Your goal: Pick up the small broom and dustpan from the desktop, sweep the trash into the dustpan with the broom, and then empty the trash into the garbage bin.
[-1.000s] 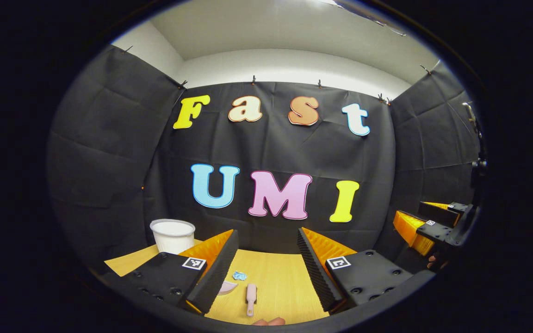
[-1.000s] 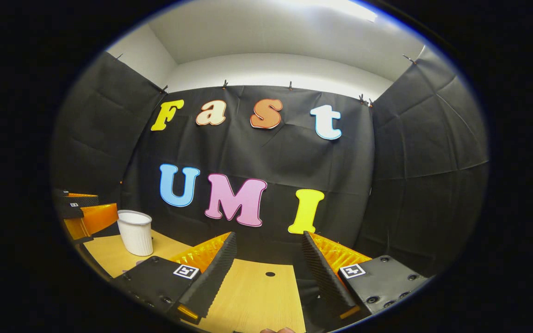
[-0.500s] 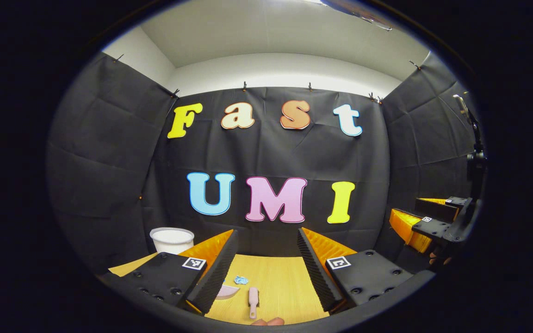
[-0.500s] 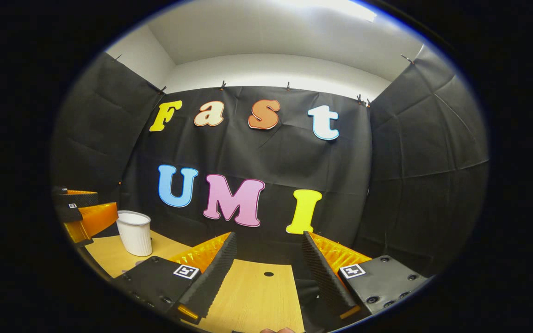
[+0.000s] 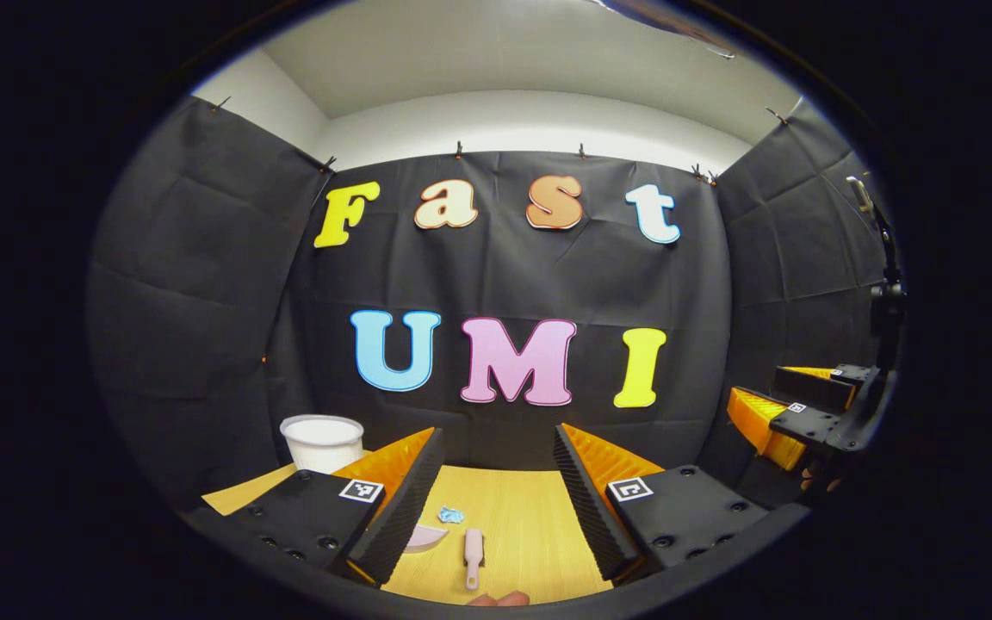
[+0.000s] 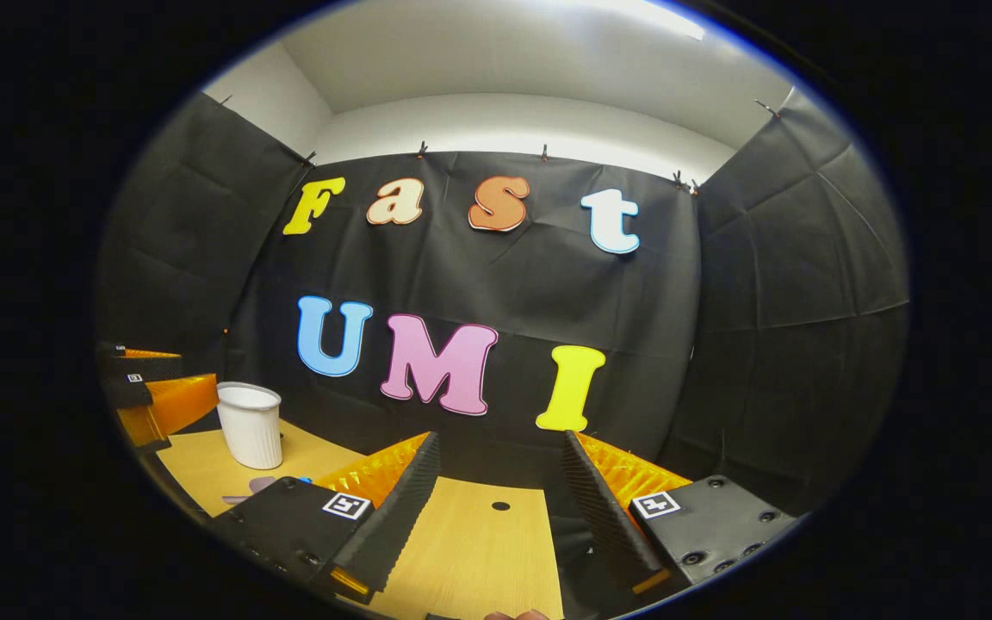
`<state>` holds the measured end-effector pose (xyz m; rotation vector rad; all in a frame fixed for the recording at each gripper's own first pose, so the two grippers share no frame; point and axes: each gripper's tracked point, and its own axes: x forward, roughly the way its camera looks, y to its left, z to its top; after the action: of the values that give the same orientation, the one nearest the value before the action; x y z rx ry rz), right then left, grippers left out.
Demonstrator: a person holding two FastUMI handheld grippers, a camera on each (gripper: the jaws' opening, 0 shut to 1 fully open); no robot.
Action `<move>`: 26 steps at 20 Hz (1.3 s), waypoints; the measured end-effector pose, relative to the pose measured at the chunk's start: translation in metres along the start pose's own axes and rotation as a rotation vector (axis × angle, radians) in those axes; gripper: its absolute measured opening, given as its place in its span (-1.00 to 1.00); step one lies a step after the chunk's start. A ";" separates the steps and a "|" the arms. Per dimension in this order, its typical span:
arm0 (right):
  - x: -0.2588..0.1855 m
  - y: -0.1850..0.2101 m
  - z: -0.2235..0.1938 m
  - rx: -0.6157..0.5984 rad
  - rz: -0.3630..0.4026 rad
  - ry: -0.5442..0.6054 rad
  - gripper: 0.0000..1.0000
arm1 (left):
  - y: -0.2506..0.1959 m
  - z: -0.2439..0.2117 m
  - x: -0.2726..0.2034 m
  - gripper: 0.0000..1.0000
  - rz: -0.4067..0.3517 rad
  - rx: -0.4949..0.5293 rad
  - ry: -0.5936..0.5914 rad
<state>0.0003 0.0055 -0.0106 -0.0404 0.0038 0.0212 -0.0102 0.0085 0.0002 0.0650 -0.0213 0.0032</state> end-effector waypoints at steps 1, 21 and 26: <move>0.004 0.004 -0.005 0.003 0.012 0.005 0.88 | 0.003 -0.004 0.005 0.55 0.002 -0.002 0.003; 0.082 0.233 -0.200 0.238 0.141 0.445 0.89 | 0.194 -0.173 0.108 0.55 -0.096 -0.034 0.447; 0.085 0.318 -0.288 0.252 0.208 0.810 0.90 | 0.257 -0.260 0.126 0.58 -0.167 -0.059 0.769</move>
<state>0.0780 0.3133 -0.3120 0.2063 0.8201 0.2107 0.1199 0.2823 -0.2394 0.0028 0.7528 -0.1393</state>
